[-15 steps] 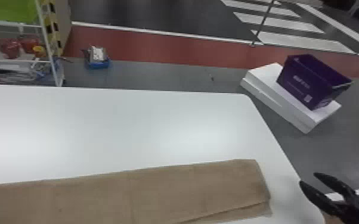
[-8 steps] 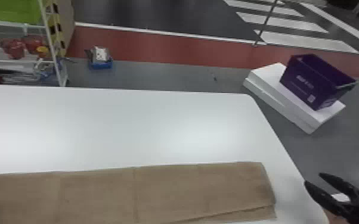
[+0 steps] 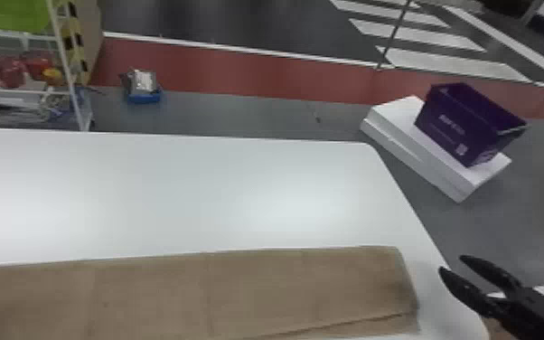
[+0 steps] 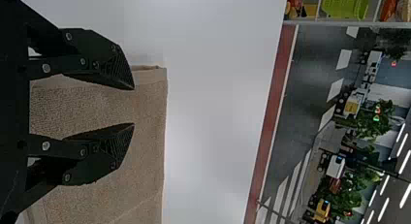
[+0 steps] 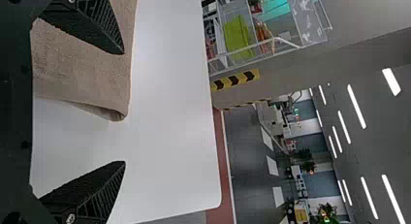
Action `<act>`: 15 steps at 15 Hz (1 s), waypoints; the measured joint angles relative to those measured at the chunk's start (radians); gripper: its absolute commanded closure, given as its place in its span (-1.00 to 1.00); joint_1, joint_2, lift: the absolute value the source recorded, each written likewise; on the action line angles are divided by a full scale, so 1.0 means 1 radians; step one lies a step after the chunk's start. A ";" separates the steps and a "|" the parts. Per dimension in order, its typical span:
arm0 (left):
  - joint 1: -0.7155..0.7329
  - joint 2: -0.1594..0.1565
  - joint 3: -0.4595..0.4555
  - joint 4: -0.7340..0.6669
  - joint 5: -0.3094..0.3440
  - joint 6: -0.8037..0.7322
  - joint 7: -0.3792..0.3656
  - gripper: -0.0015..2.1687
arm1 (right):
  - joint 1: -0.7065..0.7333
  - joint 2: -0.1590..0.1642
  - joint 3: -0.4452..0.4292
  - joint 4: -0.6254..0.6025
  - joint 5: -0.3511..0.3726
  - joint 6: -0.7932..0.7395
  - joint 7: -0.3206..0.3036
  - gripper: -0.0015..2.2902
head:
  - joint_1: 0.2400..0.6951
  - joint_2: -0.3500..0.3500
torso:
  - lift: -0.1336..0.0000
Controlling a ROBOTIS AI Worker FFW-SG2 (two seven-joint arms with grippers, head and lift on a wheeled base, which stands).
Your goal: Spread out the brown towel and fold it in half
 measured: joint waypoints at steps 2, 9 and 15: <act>0.004 0.000 0.031 -0.015 0.031 0.006 0.001 -0.93 | -0.014 0.021 0.022 -0.021 0.018 0.001 -0.013 -0.89 | 1.00 -0.60 | -0.84; 0.007 0.000 0.057 -0.030 0.064 0.018 0.025 -0.93 | -0.032 0.066 0.046 -0.099 0.069 0.104 -0.020 -0.87 | 1.00 -0.39 | -0.84; 0.013 0.000 0.068 -0.031 0.086 0.004 0.039 -0.92 | -0.060 0.090 0.009 -0.180 0.094 0.263 -0.012 -0.83 | 1.00 -0.37 | -0.84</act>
